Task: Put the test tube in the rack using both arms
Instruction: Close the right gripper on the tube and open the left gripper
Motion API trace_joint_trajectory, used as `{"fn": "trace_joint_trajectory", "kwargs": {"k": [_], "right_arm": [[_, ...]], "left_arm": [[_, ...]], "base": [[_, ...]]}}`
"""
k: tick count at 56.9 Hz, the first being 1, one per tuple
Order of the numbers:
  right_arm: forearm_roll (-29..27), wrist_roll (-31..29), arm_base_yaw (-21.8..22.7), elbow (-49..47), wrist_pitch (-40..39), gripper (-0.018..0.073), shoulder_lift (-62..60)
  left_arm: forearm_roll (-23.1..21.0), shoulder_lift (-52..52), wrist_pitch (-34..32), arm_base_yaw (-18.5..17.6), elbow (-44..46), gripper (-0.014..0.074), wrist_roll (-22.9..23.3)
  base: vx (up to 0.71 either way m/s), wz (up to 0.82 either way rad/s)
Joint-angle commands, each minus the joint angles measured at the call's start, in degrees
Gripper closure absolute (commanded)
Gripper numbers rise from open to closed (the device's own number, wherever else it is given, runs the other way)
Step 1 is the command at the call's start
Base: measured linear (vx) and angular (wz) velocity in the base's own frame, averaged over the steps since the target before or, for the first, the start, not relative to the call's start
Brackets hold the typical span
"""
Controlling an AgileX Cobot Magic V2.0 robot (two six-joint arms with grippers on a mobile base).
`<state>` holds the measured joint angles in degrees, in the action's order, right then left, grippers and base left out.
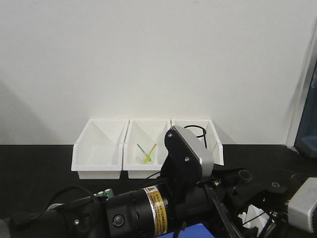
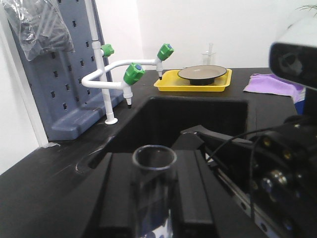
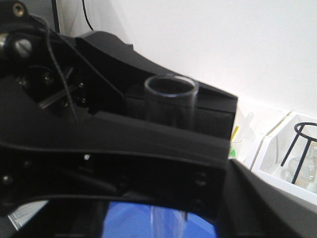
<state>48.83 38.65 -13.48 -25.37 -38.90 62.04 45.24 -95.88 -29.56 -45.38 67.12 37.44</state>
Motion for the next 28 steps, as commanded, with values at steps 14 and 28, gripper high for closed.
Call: {"fn": "trace_joint_trajectory", "kwargs": {"k": [14, 28], "right_arm": [[-1.9, -1.1, 0.1, -2.1, -3.9, 0.0531, -0.7], [-1.9, -1.1, 0.1, -2.1, -3.9, 0.0571, -0.7]], "left_arm": [[-2.0, 2.6, -2.8, -0.2, 2.0, 0.0601, 0.4], [-2.0, 2.6, -2.8, -0.2, 2.0, 0.0574, 0.3]], "base": [[0.0, 0.0], [0.0, 0.0]]}}
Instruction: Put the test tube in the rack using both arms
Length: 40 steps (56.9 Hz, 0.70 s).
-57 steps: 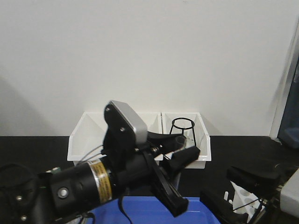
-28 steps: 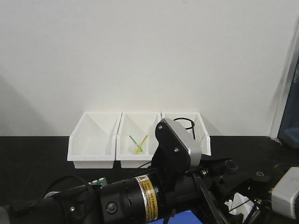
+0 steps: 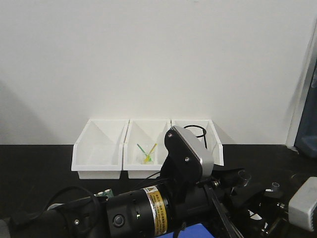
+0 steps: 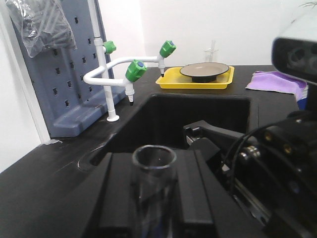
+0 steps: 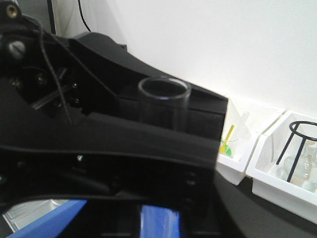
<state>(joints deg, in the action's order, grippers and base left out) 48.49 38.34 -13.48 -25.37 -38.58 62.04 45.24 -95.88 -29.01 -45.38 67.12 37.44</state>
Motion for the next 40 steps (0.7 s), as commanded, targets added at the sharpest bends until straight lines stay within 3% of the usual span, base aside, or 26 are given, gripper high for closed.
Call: {"fn": "trace_joint_trajectory", "kwargs": {"k": [1, 10, 25, 34, 40], "right_arm": [[-1.6, -0.8, 0.1, -2.1, -4.2, 0.0571, -0.7], [-1.6, -0.8, 0.1, -2.0, -4.0, 0.0571, -0.7], [-1.8, -0.8, 0.1, -2.0, -3.8, 0.0571, -0.7], [-7.5, -2.4, 0.3, -2.0, -0.4, 0.0571, -0.7], [-15.3, -10.0, 2.2, -2.0, 1.9, 0.057, -0.7]], "left_arm": [[-2.0, 2.6, -3.4, -0.2, 2.0, 0.0564, 0.2], [-2.0, 2.6, -3.4, -0.2, 2.0, 0.0427, 0.2], [-2.0, 3.3, -2.1, -0.2, 2.0, 0.0064, 0.2], [-2.0, 8.0, 3.7, 1.3, 2.0, -0.0002, 0.2], [-2.0, 13.7, 11.8, 2.8, 2.0, 0.0012, 0.2]], "base": [[0.0, 0.0], [0.0, 0.0], [0.0, 0.0], [0.0, 0.0], [0.0, 0.0]]}}
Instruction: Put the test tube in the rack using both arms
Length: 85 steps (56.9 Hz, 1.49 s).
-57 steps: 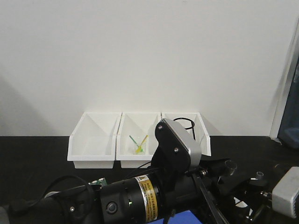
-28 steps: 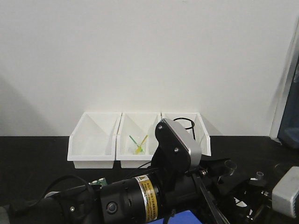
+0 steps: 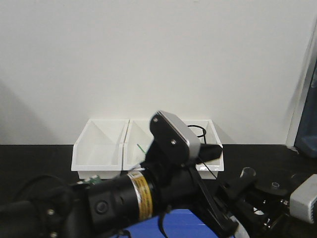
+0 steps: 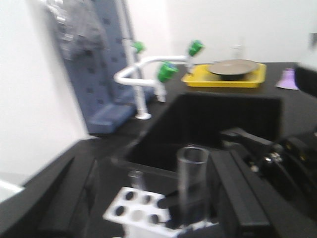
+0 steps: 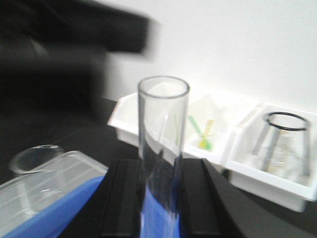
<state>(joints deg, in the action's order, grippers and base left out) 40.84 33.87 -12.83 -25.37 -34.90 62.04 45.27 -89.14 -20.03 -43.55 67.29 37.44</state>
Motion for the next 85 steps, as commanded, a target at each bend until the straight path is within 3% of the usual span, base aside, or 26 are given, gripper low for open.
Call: {"fn": "trace_joint_trajectory", "kwargs": {"k": [1, 12, 17, 24, 33, 50, 71, 85], "right_arm": [[-8.7, -6.7, 2.0, -2.0, -1.5, 0.057, -0.7], [-22.1, -20.4, 10.9, -2.0, -1.2, 0.0567, -0.7], [-23.5, -23.3, 14.7, -2.0, -1.2, 0.0567, 0.6], [-23.2, -23.3, 16.1, -2.0, -3.2, 0.0567, 4.6], [-22.1, -22.7, 16.1, -2.0, -10.6, 0.0567, 9.3], [-22.1, -22.2, 16.1, -0.1, -14.9, 0.0567, 11.9], [-20.4, -22.2, 16.1, 0.4, -18.3, 0.0567, 18.7], [-14.9, -22.2, 16.1, 0.4, -18.8, 0.0567, 25.7]], "left_arm": [[-2.0, 7.7, 4.0, 1.1, 1.8, 0.0015, 0.2], [-2.0, 17.0, 20.5, 1.6, 1.6, 0.0079, 0.2], [-1.4, 19.6, 26.0, 1.6, 1.6, 0.0123, 0.2], [-0.1, 20.9, 29.5, 1.6, 1.6, 0.0181, 0.2], [1.8, 20.9, 30.9, 1.6, 1.6, 0.0248, 0.2], [1.9, 20.9, 30.9, 1.6, 1.6, 0.0325, 0.2], [1.9, 20.9, 31.0, 1.6, 1.6, 0.033, 0.2], [1.9, 20.9, 31.0, 1.6, 1.6, 0.033, 0.2]], "base": [[0.0, 0.0], [0.0, 0.0], [0.0, 0.0], [0.0, 0.0], [0.0, 0.0], [0.0, 0.0], [0.0, 0.0], [0.0, 0.0]]}}
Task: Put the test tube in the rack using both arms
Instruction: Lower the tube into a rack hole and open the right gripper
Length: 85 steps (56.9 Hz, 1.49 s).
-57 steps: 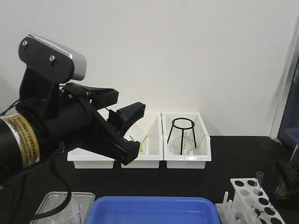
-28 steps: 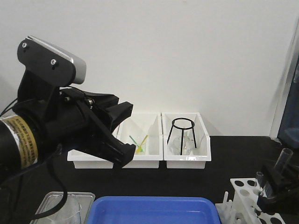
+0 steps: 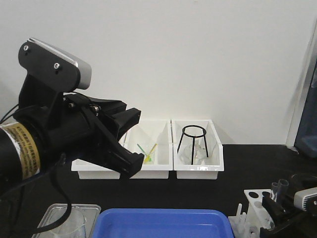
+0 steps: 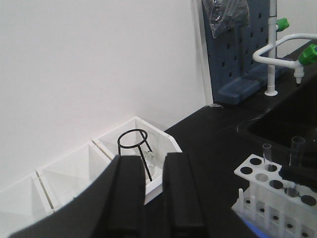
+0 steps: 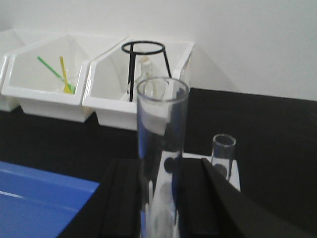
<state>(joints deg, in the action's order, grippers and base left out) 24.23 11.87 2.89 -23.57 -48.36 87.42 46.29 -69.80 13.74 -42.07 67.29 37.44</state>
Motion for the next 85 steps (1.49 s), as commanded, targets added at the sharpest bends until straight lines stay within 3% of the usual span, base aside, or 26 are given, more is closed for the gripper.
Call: {"fn": "trace_joint_trajectory", "kwargs": {"k": [1, 29, 37, 51, 59, 66, 73, 80, 85], "right_arm": [[2.0, -0.2, 0.4, -1.4, -5.5, 0.0567, 0.7], [2.0, -0.6, 0.4, -1.4, -7.7, 0.0526, 4.5], [2.0, -0.7, 0.4, -1.4, -8.0, 0.0408, 4.5], [1.8, -0.7, 0.4, -1.4, -8.0, 0.0089, 0.6], [1.8, -0.5, 0.4, -1.4, -7.5, 0.0017, -6.2], [1.9, -0.1, 0.4, -1.4, -3.8, 0.003, -15.6], [2.1, 3.1, 0.4, -1.4, 5.5, 0.0108, -27.2], [6.1, 9.0, 0.4, -1.4, 21.9, 0.0331, -38.7], [10.8, 15.0, 0.4, -1.4, 32.9, 0.0548, -45.9]], "left_arm": [[0.8, 1.6, -2.8, 0.1, 1.6, 0.033, 0.2], [0.8, 1.6, -2.8, 0.1, 1.6, 0.033, 0.2], [0.8, 1.6, -2.8, 0.1, 1.6, 0.033, 0.2], [0.8, 1.6, -2.8, 0.0, 1.6, 0.033, 0.2], [0.8, 1.6, -2.7, 0.0, 1.6, 0.033, 0.2], [0.8, 1.9, 0.0, 0.0, 1.6, 0.0339, 0.2], [0.7, 3.3, 8.3, 0.0, 1.6, 0.0426, 0.0], [0.0, 5.5, 16.3, 0.0, 0.8, 0.0603, -5.2], [-3.0, 8.1, 17.8, 0.0, -2.5, 0.0606, -10.0]], "base": [[0.0, 0.0], [0.0, 0.0], [0.0, 0.0], [0.0, 0.0], [0.0, 0.0], [0.0, 0.0], [0.0, 0.0], [0.0, 0.0], [0.0, 0.0]]}}
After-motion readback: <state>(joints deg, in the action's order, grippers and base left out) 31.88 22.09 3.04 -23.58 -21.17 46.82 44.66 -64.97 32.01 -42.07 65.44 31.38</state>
